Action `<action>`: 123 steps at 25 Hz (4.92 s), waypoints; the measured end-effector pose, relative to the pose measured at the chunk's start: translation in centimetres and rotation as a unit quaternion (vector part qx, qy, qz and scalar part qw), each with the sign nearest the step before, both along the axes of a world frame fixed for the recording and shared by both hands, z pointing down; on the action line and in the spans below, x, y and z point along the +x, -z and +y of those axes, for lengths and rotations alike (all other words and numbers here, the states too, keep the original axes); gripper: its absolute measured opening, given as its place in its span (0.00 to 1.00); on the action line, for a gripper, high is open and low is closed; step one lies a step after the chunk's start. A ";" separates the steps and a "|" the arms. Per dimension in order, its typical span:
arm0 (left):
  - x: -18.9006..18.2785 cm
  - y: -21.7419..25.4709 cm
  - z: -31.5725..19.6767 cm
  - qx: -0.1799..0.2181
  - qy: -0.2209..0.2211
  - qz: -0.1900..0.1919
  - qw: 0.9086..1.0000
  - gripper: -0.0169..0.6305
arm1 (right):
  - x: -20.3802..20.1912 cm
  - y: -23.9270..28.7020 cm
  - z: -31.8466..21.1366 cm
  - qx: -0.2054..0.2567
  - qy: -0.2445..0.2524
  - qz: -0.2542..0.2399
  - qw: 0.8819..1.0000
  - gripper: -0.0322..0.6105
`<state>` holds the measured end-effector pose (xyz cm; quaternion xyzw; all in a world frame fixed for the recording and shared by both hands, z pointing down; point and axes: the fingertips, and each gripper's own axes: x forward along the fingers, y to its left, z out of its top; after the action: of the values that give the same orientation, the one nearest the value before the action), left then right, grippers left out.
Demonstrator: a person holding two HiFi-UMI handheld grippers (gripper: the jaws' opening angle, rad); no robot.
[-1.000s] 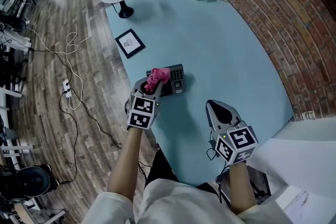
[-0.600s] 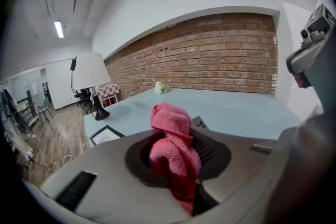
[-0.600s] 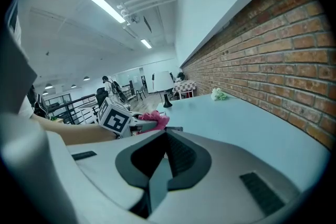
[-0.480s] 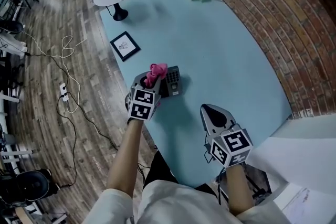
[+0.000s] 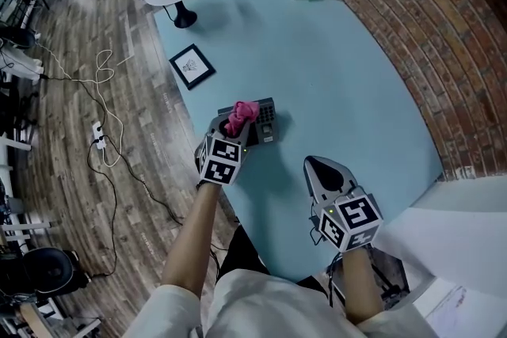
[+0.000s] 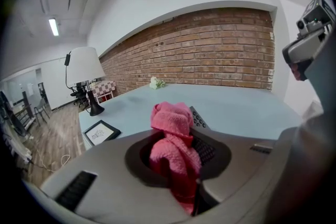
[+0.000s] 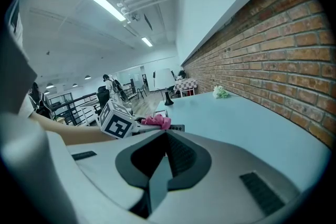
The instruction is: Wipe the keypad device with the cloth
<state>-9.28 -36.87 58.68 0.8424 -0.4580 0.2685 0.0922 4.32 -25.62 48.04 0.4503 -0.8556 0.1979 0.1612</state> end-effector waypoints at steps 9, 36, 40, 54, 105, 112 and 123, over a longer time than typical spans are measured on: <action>1.9 -3.7 3.2 -0.039 -0.026 -0.012 0.999 0.18 | 0.0 0.0 0.5 0.008 0.015 0.005 1.000 0.08; 3.9 -8.0 8.4 -0.066 -0.096 -0.072 0.991 0.18 | 1.6 -0.3 0.9 -0.005 -0.003 0.005 1.000 0.08; 3.8 -3.4 6.5 -0.015 -0.069 -0.049 0.996 0.18 | 2.0 -0.3 0.9 -0.006 -0.011 0.000 1.000 0.08; 4.0 0.7 -1.8 -0.004 -0.036 -0.029 0.999 0.18 | 3.2 -0.7 1.2 -0.011 -0.028 0.004 1.000 0.08; 7.1 0.3 -2.9 -0.001 -0.038 0.010 0.999 0.19 | 6.1 -1.8 1.4 -0.032 -0.060 -0.007 0.998 0.08; 7.8 -1.3 -1.4 -0.026 -0.053 0.010 0.998 0.18 | 6.3 -1.9 1.5 -0.035 -0.060 -0.007 0.998 0.08; 10.0 -7.5 4.2 -0.089 -0.113 -0.040 0.989 0.18 | 6.6 -1.8 1.7 -0.033 -0.062 -0.007 0.998 0.08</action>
<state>0.76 -32.69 66.17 0.8660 -0.3371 0.3504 0.1170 10.92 -23.89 49.84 0.4953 -0.8202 0.2391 0.1577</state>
